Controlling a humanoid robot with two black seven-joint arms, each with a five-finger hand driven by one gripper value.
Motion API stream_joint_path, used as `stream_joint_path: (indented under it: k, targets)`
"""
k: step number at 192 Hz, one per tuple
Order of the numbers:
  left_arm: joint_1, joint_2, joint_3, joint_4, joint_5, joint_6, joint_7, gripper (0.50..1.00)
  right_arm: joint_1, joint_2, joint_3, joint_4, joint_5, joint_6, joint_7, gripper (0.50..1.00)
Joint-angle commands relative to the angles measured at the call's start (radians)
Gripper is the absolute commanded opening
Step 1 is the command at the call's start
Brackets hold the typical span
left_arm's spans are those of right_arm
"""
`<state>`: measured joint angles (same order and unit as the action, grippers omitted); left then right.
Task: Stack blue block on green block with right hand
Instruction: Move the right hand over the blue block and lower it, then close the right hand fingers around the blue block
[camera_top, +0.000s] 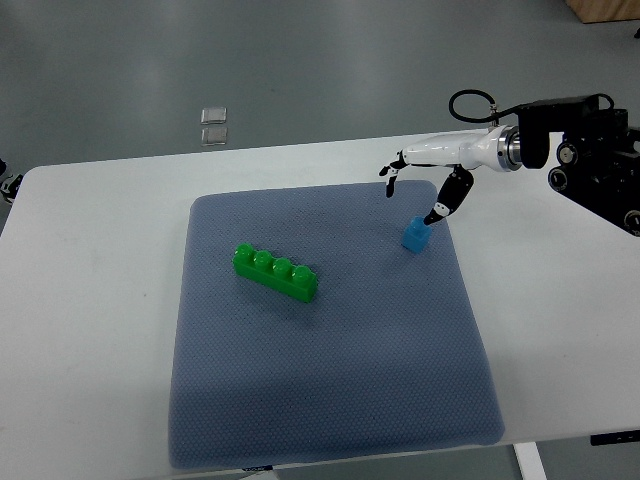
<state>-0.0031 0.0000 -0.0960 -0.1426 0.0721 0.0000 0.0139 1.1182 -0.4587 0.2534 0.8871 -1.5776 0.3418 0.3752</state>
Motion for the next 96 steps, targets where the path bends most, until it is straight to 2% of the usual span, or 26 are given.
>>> stream_joint_path:
  k: [1,26,96]
  targets:
    - [0.000,0.000,0.001,0.000,0.000,0.000,0.000,1.000,-0.003,0.000,-0.002,0.000,-0.032,-0.007,0.001,0.911]
    - [0.000,0.000,-0.001,0.000,0.000,0.000,0.000,1.000,-0.011,0.002,-0.003,0.001,-0.075,-0.060,0.002,0.911]
    - [0.000,0.000,-0.001,0.000,0.000,0.000,0.001,1.000,-0.052,0.041,-0.039,-0.005,-0.113,-0.118,0.002,0.911]
